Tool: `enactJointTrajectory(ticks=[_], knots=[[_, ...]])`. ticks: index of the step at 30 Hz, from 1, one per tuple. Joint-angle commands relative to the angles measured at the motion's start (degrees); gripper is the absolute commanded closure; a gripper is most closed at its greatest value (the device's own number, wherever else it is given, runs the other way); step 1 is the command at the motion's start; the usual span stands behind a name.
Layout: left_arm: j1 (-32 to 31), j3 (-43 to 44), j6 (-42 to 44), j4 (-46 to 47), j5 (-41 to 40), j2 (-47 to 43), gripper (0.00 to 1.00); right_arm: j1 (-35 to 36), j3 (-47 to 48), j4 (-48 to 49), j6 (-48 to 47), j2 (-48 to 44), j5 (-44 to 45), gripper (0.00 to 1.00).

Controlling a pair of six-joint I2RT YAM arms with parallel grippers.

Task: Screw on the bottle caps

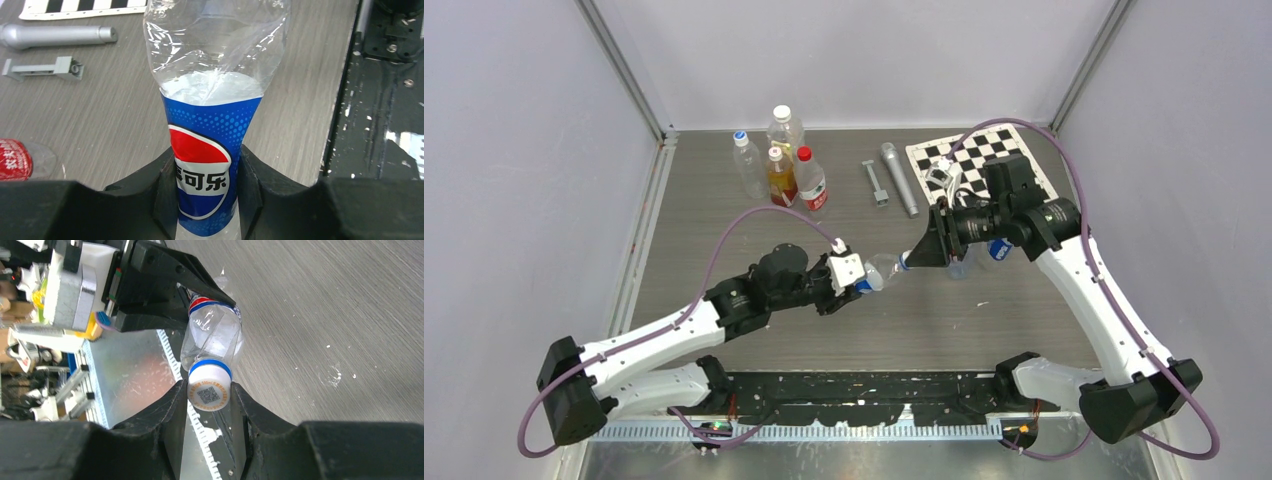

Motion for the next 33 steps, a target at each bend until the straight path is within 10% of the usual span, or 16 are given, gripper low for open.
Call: enactJointTrajectory(ticks=[1, 23, 33], knots=[[-0.2, 0.8, -0.8, 14.4, -2.6, -0.1, 1.0, 0.6, -1.1, 6.4, 7.1, 1.2, 2.9, 0.99], [-0.8, -1.5, 5.9, 34.0, -17.3, 5.4, 1.0, 0.7, -11.2, 18.8, 58.7, 0.9, 23.1, 0.99], [-1.0, -3.7, 4.8, 35.6, -18.9, 6.0, 1.0, 1.6, -10.8, 16.2, 62.1, -1.3, 30.1, 0.99]])
